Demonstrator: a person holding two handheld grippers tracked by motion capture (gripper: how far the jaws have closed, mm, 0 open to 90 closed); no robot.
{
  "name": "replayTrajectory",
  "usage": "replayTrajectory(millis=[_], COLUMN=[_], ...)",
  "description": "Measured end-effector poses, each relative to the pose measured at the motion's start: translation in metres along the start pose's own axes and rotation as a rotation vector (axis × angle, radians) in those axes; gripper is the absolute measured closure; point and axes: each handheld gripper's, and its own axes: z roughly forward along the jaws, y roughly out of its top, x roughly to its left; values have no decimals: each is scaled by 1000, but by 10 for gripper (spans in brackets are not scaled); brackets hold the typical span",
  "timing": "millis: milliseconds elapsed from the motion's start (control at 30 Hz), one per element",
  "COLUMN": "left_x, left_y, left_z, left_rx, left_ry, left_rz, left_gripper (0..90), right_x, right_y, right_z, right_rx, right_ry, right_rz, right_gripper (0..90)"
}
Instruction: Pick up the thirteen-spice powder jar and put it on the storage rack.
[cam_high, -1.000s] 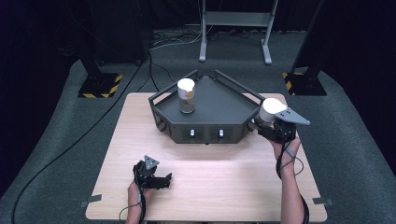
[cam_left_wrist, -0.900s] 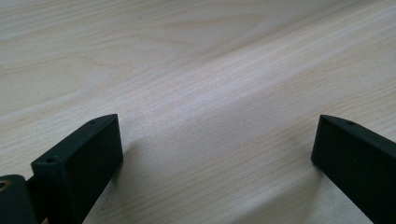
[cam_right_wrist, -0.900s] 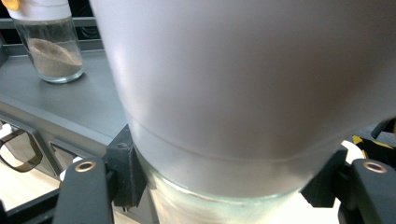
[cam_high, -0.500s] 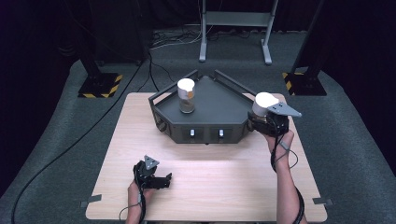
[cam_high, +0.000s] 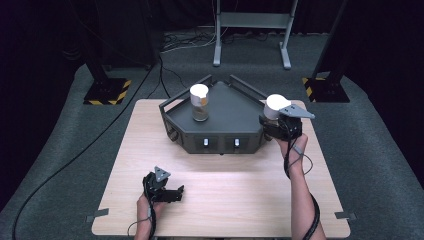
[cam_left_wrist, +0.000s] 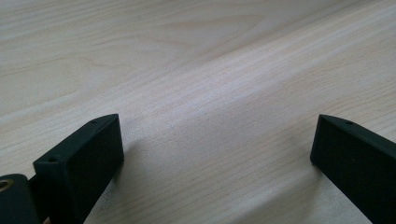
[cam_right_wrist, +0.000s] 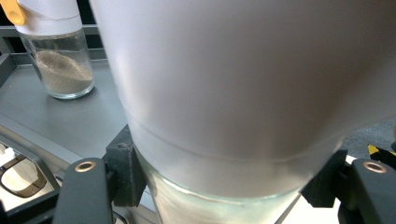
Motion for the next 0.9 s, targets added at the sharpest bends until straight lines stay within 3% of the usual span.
replayTrajectory(millis=[900], left_x=[0], left_y=[0], left_z=[0], left_rx=[-2], left_ry=[-3], left_rz=[1], left_gripper=[26], right_x=[8], right_y=[15], right_z=[46], right_rx=[27], right_ry=[38], right_rz=[31], right_gripper=[306])
